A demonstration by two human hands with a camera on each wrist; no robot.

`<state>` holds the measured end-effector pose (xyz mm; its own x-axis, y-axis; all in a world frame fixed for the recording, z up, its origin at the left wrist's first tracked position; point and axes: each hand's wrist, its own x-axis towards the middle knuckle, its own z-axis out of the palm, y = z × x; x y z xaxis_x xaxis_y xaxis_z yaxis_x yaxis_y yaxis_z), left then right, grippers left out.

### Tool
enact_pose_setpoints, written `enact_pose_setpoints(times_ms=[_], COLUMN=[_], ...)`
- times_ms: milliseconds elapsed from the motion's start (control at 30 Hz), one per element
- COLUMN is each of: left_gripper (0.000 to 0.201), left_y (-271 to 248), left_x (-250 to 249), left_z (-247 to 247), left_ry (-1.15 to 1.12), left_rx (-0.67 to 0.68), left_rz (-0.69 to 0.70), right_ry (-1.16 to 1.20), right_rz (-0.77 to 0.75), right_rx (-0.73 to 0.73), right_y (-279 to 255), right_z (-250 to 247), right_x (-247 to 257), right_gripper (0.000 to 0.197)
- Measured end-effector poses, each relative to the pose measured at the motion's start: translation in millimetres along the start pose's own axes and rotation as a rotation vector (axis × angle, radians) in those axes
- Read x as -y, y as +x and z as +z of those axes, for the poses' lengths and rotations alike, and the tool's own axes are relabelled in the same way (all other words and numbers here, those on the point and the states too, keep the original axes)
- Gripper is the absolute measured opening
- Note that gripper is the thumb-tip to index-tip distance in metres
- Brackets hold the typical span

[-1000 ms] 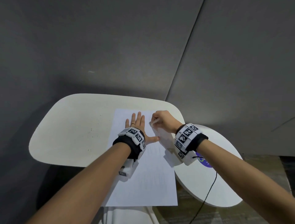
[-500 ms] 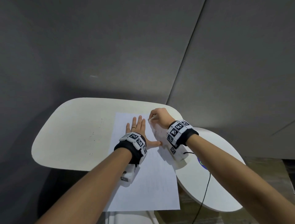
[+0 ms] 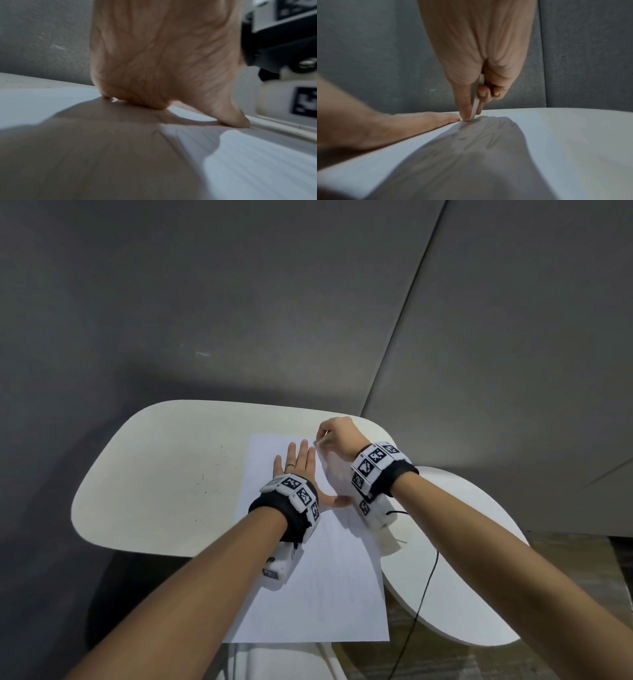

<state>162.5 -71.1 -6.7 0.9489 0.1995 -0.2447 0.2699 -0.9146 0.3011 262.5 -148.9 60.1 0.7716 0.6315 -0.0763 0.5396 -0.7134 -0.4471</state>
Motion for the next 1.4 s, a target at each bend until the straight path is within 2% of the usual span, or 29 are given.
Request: enact_pose_setpoints(times_ms=[167, 367, 500, 567, 633, 700, 767, 833, 900, 933, 967, 1067, 1100, 1133, 1200, 1233, 1267, 1367, 1400], left_gripper=[0.134, 0.134, 0.134, 0.132, 0.128, 0.116, 0.094, 0.075, 0.065, 0.062, 0.061, 0.065, 0.065, 0.063, 0.061, 0.061, 0.062, 0.073, 0.075], left_y=[2, 1, 0, -1, -4, -8, -13, -19, -23, -24, -22, -14, -13, -13, -15, -15, -12, -3, 0], left_x=[1, 1, 2, 2, 0, -4, -9, -13, -14, -12, -10, -9, -12, -15, -20, -17, -12, 1, 1], left_z=[2, 1, 0, -1, -2, -4, -4, -5, -3, -3, -5, -18, -20, -20, -18, -16, -14, -21, -22], left_ry=[0.039, 0.017, 0.02, 0.029, 0.035, 0.059, 0.079, 0.101, 0.109, 0.128, 0.16, 0.144, 0.147, 0.147, 0.158, 0.159, 0.149, -0.02, -0.04], left_rx=[0.005, 0.01, 0.024, 0.028, 0.057, 0.076, 0.078, 0.092, 0.168, 0.203, 0.208, 0.101, 0.085, 0.074, 0.146, 0.174, 0.157, 0.037, 0.011], left_rz=[0.003, -0.001, 0.002, 0.0, 0.01, 0.019, 0.072, 0.207, 0.381, 0.425, 0.395, 0.034, 0.016, 0.089, 0.291, 0.323, 0.273, -0.201, -0.273], right_ry=[-0.038, 0.018, 0.005, 0.093, 0.27, 0.456, 0.493, 0.468, 0.518, 0.537, 0.54, 0.563, 0.571, 0.572, 0.555, 0.557, 0.573, 0.624, 0.626], right_rz=[-0.083, -0.039, -0.133, -0.097, 0.021, 0.164, 0.224, 0.239, 0.247, 0.241, 0.238, 0.251, 0.254, 0.252, 0.243, 0.242, 0.246, 0.263, 0.261], right_rx=[0.123, -0.002, 0.097, 0.122, -0.021, -0.179, -0.24, -0.249, -0.247, -0.243, -0.238, -0.23, -0.227, -0.225, -0.225, -0.226, -0.228, -0.232, -0.23], right_y=[-29, -16, -45, -49, -47, -42, -39, -37, -38, -38, -38, -39, -39, -39, -39, -40, -40, -41, -41], right_z=[1, 1, 6, 5, 5, 8, 12, 12, 11, 11, 11, 12, 13, 12, 13, 13, 14, 14, 15], right_x=[-10, -10, -20, -30, -41, -47, -52, -55, -54, -53, -52, -51, -51, -52, -53, -53, -53, -54, -54], right_gripper=[0.011, 0.011, 0.008, 0.006, 0.001, 0.005, 0.006, 0.006, 0.006, 0.006, 0.006, 0.004, 0.005, 0.005, 0.006, 0.006, 0.006, 0.007, 0.008])
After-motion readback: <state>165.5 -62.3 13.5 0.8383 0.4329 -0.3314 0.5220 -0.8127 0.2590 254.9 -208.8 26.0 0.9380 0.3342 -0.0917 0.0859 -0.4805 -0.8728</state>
